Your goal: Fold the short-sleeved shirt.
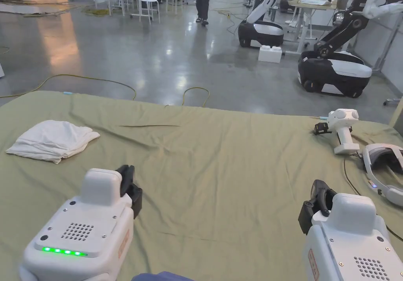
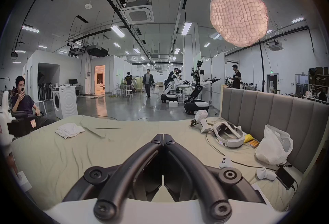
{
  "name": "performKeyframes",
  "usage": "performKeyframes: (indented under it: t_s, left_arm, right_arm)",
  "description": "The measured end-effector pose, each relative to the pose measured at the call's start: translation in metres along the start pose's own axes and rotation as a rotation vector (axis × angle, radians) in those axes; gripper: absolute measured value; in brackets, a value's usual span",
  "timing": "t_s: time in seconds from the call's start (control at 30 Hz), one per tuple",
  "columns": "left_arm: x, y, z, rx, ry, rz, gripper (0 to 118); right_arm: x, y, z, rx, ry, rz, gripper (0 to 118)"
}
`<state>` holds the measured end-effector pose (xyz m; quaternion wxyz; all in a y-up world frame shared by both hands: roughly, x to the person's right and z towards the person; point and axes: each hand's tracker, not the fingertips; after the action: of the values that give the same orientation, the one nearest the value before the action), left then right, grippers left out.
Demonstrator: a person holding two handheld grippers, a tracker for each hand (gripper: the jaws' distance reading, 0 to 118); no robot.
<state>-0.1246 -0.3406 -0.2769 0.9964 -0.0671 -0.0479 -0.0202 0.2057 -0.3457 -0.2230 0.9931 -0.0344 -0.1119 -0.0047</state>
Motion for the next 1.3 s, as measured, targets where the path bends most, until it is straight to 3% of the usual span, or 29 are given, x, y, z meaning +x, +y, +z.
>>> performKeyframes:
  t_s: [0.33, 0.43, 0.6, 0.8, 1.03, 1.07, 1.13, 1.23, 1.3]
  left_arm:
    - [-0.026, -0.003, 0.005, 0.038, 0.029, 0.119, 9]
    - [-0.039, -0.009, 0.006, -0.001, 0.007, 0.129, 9]
    - [-0.059, -0.036, 0.012, -0.120, 0.027, 0.091, 9]
    - [-0.087, -0.079, 0.027, -0.271, 0.024, 0.162, 9]
    - [-0.116, -0.122, 0.033, -0.475, -0.056, 0.292, 9]
    - [-0.120, -0.129, 0.031, -0.502, -0.069, 0.313, 11]
    - [-0.129, -0.140, 0.024, -0.562, -0.127, 0.382, 22]
    - [-0.142, -0.154, 0.010, -0.638, -0.255, 0.521, 60]
    - [-0.158, -0.174, -0.006, -0.680, -0.339, 0.622, 67]
  right_arm:
    - [-0.002, 0.003, 0.002, 0.013, -0.011, 0.030, 0]
    - [-0.012, -0.013, 0.014, -0.059, 0.013, 0.038, 0]
    - [-0.057, -0.075, 0.042, -0.262, 0.175, 0.076, 0]
    - [-0.119, -0.142, 0.062, -0.444, 0.339, 0.125, 0]
    - [-0.143, -0.191, 0.042, -0.517, 0.278, 0.158, 0]
    - [-0.143, -0.200, 0.037, -0.549, 0.243, 0.180, 0]
    - [-0.138, -0.211, 0.032, -0.607, 0.225, 0.142, 0]
    - [-0.135, -0.216, 0.032, -0.601, 0.223, 0.126, 0]
    - [-0.131, -0.226, 0.029, -0.592, 0.233, 0.157, 0]
